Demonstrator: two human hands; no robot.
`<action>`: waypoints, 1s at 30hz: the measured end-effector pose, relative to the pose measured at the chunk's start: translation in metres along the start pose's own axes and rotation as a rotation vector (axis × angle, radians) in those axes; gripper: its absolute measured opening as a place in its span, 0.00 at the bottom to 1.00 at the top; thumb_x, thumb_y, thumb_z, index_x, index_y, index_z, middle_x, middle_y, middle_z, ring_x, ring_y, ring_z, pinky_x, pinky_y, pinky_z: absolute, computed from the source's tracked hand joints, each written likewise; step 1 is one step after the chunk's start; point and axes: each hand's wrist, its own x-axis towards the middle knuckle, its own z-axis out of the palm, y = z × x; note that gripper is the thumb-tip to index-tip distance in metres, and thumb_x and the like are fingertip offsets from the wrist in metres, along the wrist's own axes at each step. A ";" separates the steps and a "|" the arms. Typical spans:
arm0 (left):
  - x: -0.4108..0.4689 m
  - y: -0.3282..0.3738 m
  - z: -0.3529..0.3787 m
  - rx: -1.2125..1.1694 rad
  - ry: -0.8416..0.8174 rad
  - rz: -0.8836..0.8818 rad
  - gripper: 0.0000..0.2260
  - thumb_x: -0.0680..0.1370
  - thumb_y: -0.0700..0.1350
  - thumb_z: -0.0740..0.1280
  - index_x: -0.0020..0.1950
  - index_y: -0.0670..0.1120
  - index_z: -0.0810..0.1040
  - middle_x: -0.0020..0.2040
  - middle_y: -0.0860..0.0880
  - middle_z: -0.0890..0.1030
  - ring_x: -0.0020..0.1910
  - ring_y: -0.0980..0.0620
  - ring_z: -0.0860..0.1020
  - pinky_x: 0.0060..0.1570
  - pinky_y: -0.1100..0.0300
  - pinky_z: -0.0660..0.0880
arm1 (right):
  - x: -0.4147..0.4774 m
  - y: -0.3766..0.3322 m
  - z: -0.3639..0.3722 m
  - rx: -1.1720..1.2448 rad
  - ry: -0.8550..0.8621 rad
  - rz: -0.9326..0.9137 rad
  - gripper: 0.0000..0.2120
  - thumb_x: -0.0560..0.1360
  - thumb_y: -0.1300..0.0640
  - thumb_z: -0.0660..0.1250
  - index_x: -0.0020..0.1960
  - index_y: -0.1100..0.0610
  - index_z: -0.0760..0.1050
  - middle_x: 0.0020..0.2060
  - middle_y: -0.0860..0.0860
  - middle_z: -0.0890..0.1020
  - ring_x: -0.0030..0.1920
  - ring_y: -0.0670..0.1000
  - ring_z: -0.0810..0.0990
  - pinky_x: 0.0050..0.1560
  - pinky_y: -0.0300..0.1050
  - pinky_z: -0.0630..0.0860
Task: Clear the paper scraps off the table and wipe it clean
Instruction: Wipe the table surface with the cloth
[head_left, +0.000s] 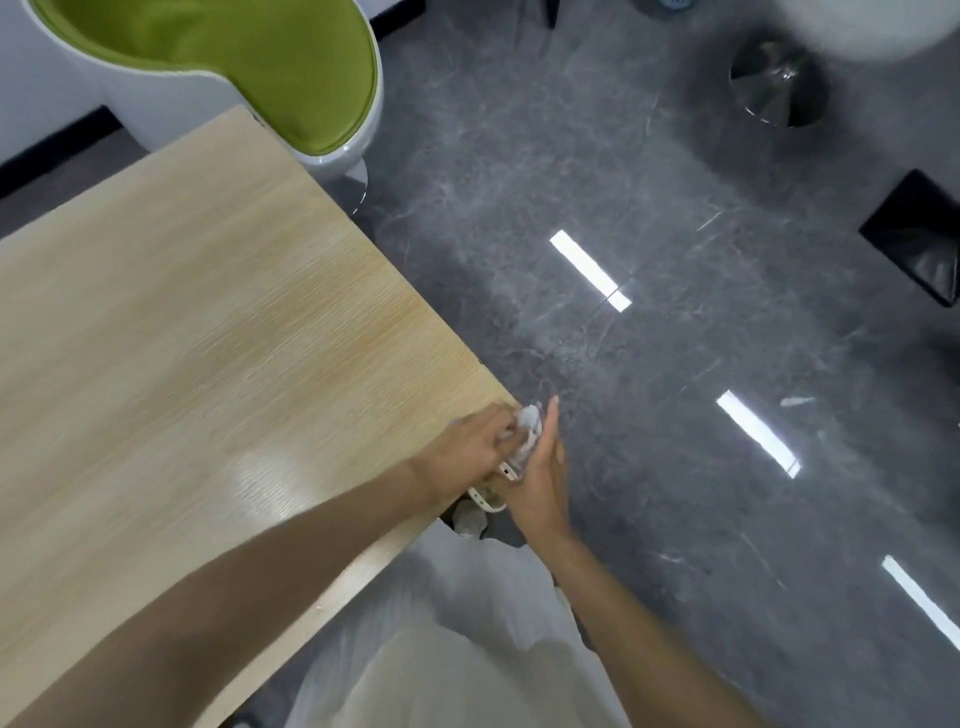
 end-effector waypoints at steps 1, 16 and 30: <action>0.001 -0.013 -0.010 0.064 0.004 0.052 0.15 0.82 0.55 0.54 0.56 0.46 0.74 0.49 0.51 0.76 0.46 0.51 0.75 0.49 0.57 0.70 | 0.000 0.001 0.000 -0.003 -0.001 -0.007 0.62 0.63 0.47 0.79 0.73 0.43 0.31 0.77 0.49 0.52 0.76 0.50 0.53 0.71 0.43 0.57; -0.003 -0.090 -0.037 0.311 0.204 -0.417 0.13 0.74 0.40 0.68 0.58 0.43 0.75 0.53 0.40 0.75 0.49 0.42 0.73 0.42 0.53 0.72 | 0.009 0.004 -0.001 -0.113 -0.049 -0.065 0.64 0.61 0.39 0.75 0.74 0.53 0.29 0.74 0.43 0.35 0.75 0.45 0.36 0.73 0.45 0.34; -0.020 -0.142 -0.073 0.295 0.274 -0.419 0.18 0.70 0.38 0.72 0.58 0.42 0.72 0.50 0.42 0.73 0.47 0.39 0.74 0.36 0.50 0.73 | 0.005 -0.032 0.023 -0.436 -0.046 -0.001 0.52 0.72 0.34 0.61 0.71 0.55 0.25 0.72 0.50 0.28 0.72 0.50 0.25 0.63 0.46 0.16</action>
